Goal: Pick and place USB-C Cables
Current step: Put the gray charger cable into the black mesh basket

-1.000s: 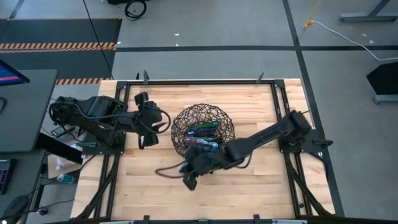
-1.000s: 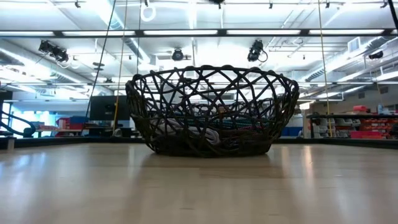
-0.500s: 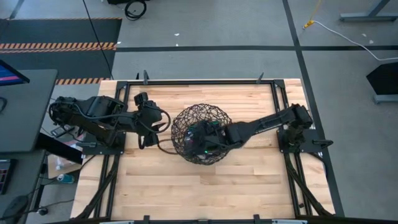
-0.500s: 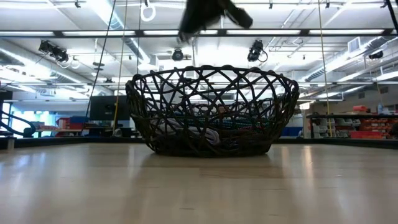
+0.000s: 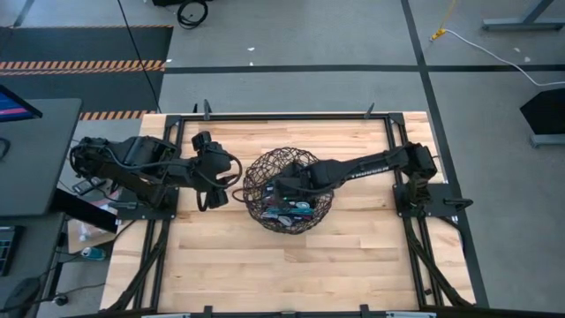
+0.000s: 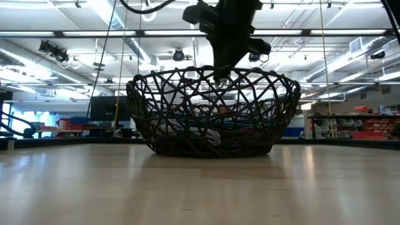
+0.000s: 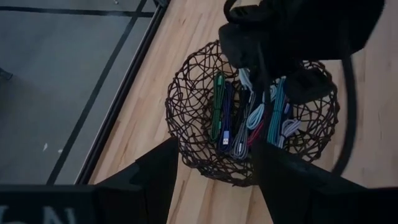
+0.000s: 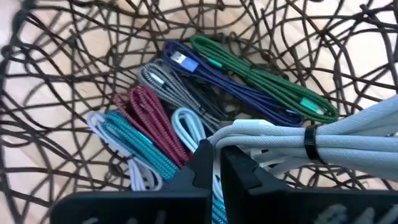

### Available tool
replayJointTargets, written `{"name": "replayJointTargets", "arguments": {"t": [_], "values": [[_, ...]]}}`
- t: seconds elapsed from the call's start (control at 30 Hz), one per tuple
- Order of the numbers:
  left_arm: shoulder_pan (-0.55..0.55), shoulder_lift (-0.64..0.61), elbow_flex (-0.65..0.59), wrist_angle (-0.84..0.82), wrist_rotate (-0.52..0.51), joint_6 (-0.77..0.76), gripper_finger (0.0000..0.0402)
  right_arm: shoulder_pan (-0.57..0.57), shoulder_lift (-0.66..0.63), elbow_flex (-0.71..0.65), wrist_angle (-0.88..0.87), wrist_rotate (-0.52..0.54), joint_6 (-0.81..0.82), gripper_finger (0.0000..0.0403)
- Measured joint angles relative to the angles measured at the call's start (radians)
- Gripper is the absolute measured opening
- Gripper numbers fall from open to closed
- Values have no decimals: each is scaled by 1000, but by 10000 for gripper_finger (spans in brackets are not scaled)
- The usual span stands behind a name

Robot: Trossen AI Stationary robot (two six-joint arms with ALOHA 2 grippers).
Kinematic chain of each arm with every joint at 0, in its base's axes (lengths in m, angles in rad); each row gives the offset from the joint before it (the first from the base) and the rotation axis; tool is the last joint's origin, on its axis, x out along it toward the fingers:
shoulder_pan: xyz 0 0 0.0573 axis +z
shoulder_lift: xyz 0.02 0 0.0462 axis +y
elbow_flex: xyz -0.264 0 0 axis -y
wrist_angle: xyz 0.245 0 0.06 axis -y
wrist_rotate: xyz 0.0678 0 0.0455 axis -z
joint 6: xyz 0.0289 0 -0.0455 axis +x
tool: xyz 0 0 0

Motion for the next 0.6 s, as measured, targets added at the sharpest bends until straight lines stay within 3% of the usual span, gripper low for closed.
{"name": "replayJointTargets", "arguments": {"t": [0.3, 0.6], "values": [[0, 0, 0, 16, 0, -7, 210, -45, 0, 1, -19, -14, 90, 12], [0, 0, 0, 19, -1, -3, 210, -78, 0, 1, 44, -62, 47, 12]]}}
